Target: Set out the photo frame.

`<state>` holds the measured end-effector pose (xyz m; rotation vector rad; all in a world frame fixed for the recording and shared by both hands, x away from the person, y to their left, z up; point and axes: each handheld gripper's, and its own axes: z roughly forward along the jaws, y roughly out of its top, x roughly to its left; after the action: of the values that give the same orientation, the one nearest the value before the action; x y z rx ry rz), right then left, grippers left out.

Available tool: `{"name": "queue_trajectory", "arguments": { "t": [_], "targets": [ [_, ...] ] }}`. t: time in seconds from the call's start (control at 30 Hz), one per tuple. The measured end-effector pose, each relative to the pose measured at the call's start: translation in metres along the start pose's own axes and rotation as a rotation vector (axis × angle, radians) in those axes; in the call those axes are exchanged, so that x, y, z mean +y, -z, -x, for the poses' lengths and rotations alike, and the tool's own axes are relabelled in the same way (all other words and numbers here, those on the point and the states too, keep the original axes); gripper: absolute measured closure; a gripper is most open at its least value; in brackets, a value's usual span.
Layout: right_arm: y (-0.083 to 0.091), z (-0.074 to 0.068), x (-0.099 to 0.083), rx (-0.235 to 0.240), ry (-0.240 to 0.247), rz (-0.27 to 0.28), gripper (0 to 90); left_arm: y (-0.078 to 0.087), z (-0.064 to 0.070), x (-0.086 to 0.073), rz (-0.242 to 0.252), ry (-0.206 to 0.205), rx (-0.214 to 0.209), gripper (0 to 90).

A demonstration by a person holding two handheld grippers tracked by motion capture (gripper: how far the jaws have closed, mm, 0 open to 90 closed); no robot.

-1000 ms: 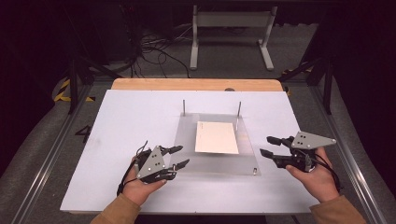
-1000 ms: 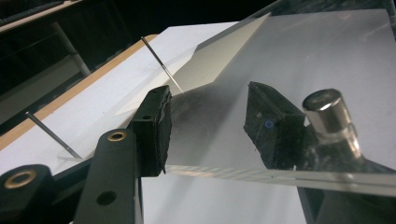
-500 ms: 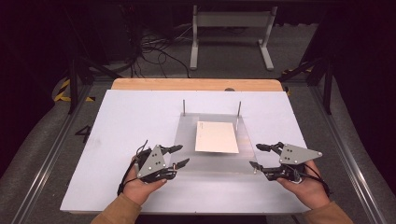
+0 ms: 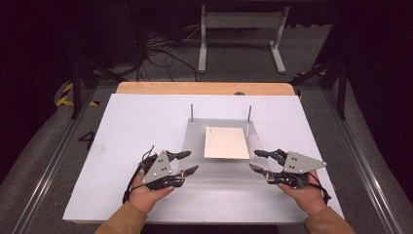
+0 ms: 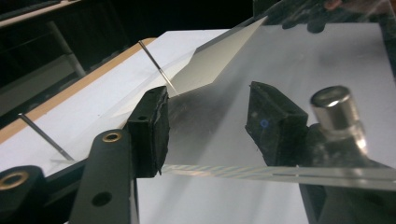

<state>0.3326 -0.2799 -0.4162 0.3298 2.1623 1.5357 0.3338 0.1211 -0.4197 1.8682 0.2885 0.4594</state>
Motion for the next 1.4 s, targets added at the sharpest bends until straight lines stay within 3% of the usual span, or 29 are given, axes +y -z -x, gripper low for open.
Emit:
{"name": "queue_trajectory", "arguments": {
  "t": [0.03, 0.2, 0.33, 0.5, 0.67, 0.83, 1.0, 1.17, 1.4],
  "targets": [
    [0.0, 0.001, -0.001, 0.005, -0.02, 0.017, 50.1, 0.0, -0.002, -0.001, 0.01, 0.008, -0.008, 46.4],
    [0.0, 0.001, 0.001, 0.006, -0.021, 0.015, 50.2, -0.001, -0.005, -0.004, 0.024, 0.015, -0.012, 45.5],
    [0.0, 0.001, 0.003, -0.002, -0.021, 0.01, 51.0, -0.001, -0.005, -0.003, 0.005, -0.05, 0.023, 51.9],
    [0.001, 0.003, 0.009, -0.011, -0.026, 0.002, 51.9, -0.001, -0.005, 0.003, 0.015, -0.067, 0.055, 55.2],
    [0.005, 0.01, 0.02, -0.028, -0.027, 0.039, 52.5, 0.002, -0.006, 0.017, 0.047, -0.088, 0.082, 56.8],
    [0.008, 0.009, 0.03, -0.096, 0.037, 0.051, 56.1, 0.004, -0.006, 0.026, 0.071, -0.1, 0.103, 57.7],
    [0.011, 0.01, 0.038, -0.121, 0.059, 0.078, 57.1, 0.009, -0.009, 0.041, 0.104, -0.119, 0.128, 58.5],
    [0.018, 0.011, 0.061, -0.174, 0.132, 0.13, 60.5, 0.018, -0.012, 0.063, 0.158, -0.159, 0.17, 60.4],
    [0.026, 0.012, 0.078, -0.216, 0.175, 0.165, 61.5, 0.023, -0.012, 0.082, 0.178, -0.174, 0.185, 62.5]
  ]
}}
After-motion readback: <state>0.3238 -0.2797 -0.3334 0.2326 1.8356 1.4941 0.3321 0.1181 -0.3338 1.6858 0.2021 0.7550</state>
